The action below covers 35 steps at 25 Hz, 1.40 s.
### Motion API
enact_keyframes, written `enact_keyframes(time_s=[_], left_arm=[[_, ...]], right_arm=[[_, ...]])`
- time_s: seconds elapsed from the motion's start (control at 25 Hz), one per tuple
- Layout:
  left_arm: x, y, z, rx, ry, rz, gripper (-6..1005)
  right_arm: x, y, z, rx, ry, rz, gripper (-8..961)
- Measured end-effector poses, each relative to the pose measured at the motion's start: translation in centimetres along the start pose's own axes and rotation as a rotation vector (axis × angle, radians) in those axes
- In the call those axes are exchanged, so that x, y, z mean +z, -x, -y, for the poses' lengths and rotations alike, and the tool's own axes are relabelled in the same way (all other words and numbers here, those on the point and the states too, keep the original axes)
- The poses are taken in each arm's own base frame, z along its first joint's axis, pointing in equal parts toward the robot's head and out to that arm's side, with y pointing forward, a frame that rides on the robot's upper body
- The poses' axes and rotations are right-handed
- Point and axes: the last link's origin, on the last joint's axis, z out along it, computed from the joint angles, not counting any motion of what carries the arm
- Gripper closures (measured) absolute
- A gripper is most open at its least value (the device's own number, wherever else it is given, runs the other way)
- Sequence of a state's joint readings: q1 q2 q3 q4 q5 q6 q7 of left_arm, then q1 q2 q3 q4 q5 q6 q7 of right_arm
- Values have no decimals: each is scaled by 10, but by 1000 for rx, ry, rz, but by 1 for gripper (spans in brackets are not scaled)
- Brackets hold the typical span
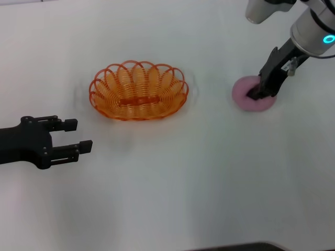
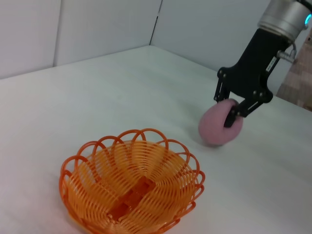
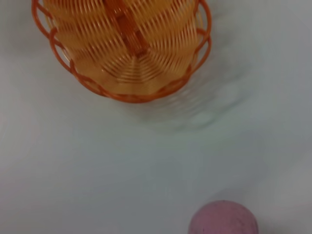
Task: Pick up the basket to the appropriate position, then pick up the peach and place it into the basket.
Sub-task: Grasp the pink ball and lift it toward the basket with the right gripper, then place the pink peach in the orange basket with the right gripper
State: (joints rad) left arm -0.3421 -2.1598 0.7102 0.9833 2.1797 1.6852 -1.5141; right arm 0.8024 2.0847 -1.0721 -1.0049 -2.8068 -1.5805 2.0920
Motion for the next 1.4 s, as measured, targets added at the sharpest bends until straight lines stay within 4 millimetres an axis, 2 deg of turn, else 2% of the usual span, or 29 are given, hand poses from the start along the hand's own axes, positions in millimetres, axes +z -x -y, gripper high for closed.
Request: enact_keyframes(time_s=[0.6, 0.92, 1.08, 1.4], left_arm=[[0, -2, 0, 5, 1, 0, 325], [0, -6, 2, 18, -1, -1, 324], [0, -7, 2, 21, -1, -2, 324], [0, -7, 3, 21, -2, -1, 324]], right_arm=[[-52, 25, -10, -84, -28, 12, 836], [-87, 43, -20, -148, -67, 22, 876], [-94, 47, -22, -161, -79, 26, 896], [-93, 51, -24, -170, -66, 61, 901]])
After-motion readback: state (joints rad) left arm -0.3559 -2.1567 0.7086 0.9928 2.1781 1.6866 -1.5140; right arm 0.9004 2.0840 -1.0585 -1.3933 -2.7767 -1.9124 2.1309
